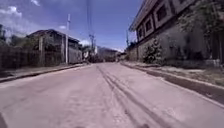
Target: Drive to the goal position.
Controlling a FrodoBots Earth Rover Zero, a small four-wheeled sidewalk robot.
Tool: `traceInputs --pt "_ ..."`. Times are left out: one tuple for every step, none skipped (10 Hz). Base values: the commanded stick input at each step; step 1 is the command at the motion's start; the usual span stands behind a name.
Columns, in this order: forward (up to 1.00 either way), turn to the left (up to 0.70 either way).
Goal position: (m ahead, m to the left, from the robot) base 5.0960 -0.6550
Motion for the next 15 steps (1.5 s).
traceInputs --pt "1.0 0.0" --pt "1.0 0.0" --pt "1.0 0.0" --pt "1.0 0.0" --pt "1.0 0.0" --pt "1.0 -0.02" --pt "1.0 -0.32" --pt "1.0 -0.26" --pt "1.0 0.0" --pt "1.0 0.0" --pt "1.0 0.0" --pt "1.0 0.0" --pt "1.0 0.0" --pt "1.0 0.0" --pt "1.0 -0.04"
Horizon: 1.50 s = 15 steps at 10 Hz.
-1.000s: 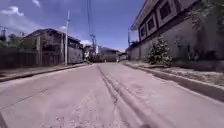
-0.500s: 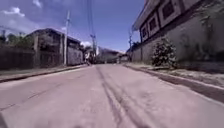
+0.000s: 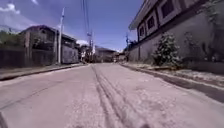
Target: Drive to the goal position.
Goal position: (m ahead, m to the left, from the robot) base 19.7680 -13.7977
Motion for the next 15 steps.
traceInputs --pt "1.0 -0.13" --pt "1.0 -0.35" --pt "1.0 -0.32" --pt "1.0 -0.32" --pt "1.0 -0.09" --pt "1.0 -0.02" --pt "1.0 0.0" --pt "1.0 0.0" --pt "1.0 0.0" --pt "1.0 0.0" --pt "1.0 0.0" --pt "1.0 0.0" --pt "1.0 0.0" --pt "1.0 0.0" --pt "1.0 0.0"
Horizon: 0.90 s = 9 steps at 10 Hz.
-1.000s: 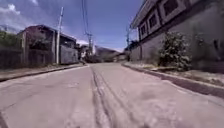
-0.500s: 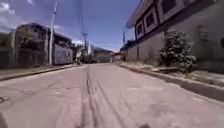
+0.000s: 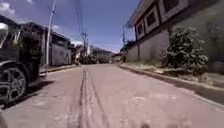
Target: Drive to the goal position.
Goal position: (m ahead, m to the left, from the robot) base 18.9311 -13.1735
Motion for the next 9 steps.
traceInputs --pt "1.0 0.0" --pt "1.0 0.0" --pt "1.0 0.0" --pt "1.0 0.0" --pt "1.0 0.0" --pt "1.0 0.0" --pt "1.0 0.0" --pt "1.0 0.0" --pt "1.0 0.0"
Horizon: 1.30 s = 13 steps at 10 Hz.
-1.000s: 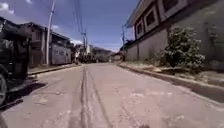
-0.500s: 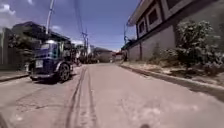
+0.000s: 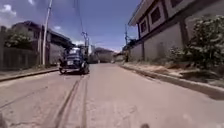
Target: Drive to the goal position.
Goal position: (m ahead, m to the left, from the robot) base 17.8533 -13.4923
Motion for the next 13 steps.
traceInputs --pt "1.0 0.0" --pt "1.0 0.0" --pt "1.0 0.0" --pt "1.0 0.0" --pt "1.0 0.0" --pt "1.0 0.0" --pt "1.0 0.0" --pt "1.0 0.0" --pt "1.0 0.0" --pt "1.0 0.0" --pt "1.0 0.0" --pt "1.0 0.0" --pt "1.0 0.0"
